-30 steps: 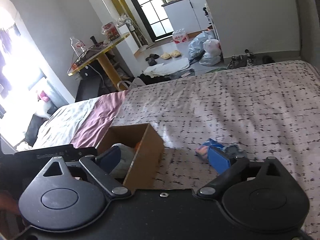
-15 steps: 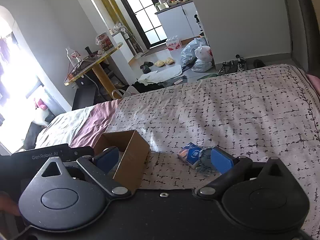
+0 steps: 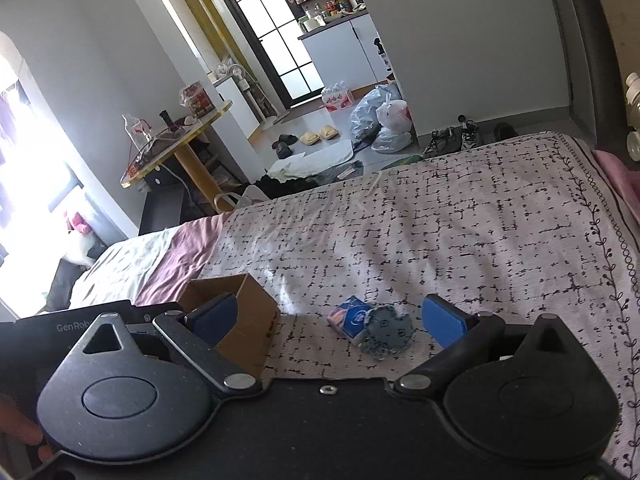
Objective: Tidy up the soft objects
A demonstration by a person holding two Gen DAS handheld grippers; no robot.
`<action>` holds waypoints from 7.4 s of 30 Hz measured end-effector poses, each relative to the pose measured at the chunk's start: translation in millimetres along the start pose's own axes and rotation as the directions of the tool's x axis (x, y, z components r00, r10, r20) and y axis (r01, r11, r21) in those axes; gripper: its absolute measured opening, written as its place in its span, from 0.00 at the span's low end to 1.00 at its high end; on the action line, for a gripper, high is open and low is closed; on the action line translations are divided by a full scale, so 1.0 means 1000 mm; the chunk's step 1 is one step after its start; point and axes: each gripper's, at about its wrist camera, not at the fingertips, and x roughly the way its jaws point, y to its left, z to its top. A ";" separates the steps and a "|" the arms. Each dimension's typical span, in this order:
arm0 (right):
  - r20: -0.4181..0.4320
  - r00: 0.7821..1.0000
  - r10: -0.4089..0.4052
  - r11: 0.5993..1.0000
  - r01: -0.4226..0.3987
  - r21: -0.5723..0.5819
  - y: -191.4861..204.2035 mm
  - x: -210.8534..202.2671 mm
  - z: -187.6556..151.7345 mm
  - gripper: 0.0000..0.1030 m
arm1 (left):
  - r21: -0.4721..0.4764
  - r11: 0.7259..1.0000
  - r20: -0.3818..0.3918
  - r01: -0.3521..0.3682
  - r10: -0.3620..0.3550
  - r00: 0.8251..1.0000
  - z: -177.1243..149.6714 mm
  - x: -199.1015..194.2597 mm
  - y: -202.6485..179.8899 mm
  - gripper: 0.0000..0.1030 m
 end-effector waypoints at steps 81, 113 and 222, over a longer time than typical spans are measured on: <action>-0.353 0.931 -0.091 0.991 0.120 0.061 -0.088 0.189 -0.035 0.28 | -0.081 0.995 -0.293 0.062 -0.084 0.952 -0.023 0.241 -0.067 0.77; -0.282 0.954 -0.102 0.993 0.115 0.031 -0.071 0.164 -0.027 0.20 | -0.060 0.992 -0.227 0.112 -0.123 0.966 -0.022 0.193 -0.047 0.59; -0.074 0.997 -0.016 1.000 0.016 0.002 0.164 0.094 -0.024 0.59 | -0.176 0.975 -0.145 0.137 -0.164 0.976 0.012 0.034 0.185 0.83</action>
